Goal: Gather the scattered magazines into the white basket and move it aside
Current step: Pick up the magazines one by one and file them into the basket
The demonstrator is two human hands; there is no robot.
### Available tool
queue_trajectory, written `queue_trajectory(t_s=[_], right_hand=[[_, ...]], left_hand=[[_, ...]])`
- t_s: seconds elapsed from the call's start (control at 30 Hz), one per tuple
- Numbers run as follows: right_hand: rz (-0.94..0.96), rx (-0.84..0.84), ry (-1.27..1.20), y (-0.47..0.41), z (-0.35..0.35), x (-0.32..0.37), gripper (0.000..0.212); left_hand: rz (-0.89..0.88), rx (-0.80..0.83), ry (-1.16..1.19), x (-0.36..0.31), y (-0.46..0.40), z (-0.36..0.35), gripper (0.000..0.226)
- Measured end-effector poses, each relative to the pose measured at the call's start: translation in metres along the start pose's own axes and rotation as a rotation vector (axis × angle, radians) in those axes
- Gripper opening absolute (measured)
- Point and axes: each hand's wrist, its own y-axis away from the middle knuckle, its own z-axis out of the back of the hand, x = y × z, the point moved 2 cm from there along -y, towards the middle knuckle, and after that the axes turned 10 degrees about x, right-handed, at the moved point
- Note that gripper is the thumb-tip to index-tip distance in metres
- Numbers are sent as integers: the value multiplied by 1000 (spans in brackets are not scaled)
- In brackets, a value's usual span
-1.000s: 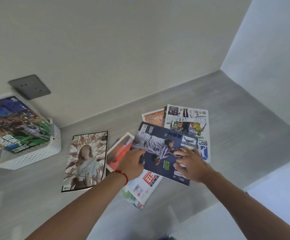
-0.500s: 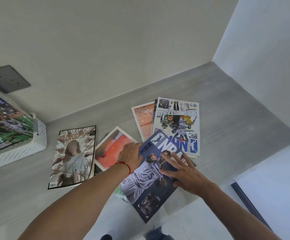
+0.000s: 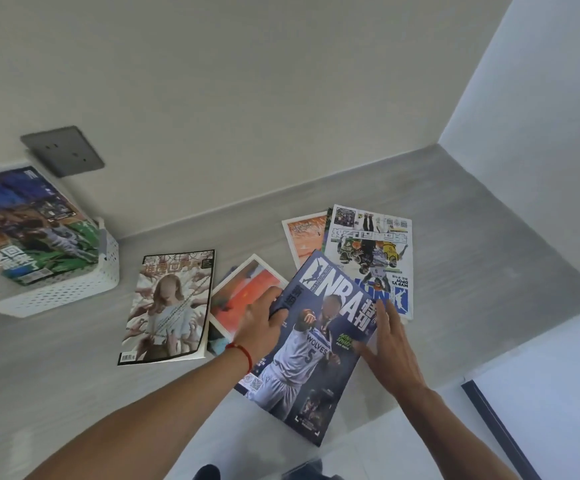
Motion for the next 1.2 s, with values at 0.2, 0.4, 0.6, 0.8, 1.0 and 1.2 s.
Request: queue_trajectory(t_s=[0.2,0.4,0.6,0.8,1.0,1.2], right_hand=[[14,63,-527,-15,-12,88,46],[135,221,-765,-17,-28,204,16],[344,203,-386,-28,-52,319,4],[496,111,-241,-29,-50,451,17],[609,-16,-330,-42,-58,550,17],[606,-67,-175,-66,-76,587,18]], left_hand=[[71,-220,313,23,41,75,21],[186,-439,506,81,95,158,13],[200,-588,318,138,151,231,12],[199,-795,12,168,187,340,8],[107,-985,106,174,195,428,7],[210,-913,203,209,165,460,12]])
